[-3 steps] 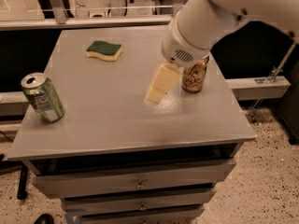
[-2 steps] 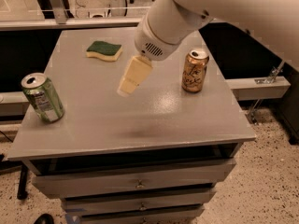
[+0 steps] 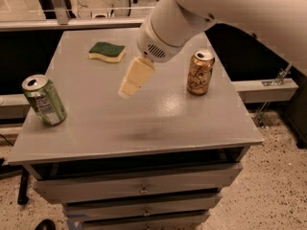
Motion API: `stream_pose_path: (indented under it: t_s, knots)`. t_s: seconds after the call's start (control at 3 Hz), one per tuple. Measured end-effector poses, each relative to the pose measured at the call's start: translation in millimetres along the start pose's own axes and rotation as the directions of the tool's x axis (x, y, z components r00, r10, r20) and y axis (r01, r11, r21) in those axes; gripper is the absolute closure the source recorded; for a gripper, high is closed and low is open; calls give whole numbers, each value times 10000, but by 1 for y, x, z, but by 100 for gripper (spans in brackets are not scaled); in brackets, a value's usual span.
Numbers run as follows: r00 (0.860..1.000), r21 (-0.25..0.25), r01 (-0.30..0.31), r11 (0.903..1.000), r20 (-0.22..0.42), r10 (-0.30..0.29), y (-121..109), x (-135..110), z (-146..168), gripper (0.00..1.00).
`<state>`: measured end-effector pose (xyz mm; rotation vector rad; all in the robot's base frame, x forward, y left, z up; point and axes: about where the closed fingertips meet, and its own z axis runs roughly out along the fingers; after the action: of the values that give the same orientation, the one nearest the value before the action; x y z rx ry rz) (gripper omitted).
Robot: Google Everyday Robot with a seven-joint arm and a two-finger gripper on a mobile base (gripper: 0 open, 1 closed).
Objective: Pick sponge
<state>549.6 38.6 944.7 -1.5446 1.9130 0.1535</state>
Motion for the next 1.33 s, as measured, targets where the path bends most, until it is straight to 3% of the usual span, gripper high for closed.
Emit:
stream_pose_path:
  t_s: [0.33,0.67,1.33]
  knots:
    - [9970,117,-480,9988,620,472,-14,-10,24,0]
    - [9855,82,-1006,9949,1383,985,-37,-27,64,0]
    - [9625,-134,-1731,9848,2097,1721,-87,-50,143,0]
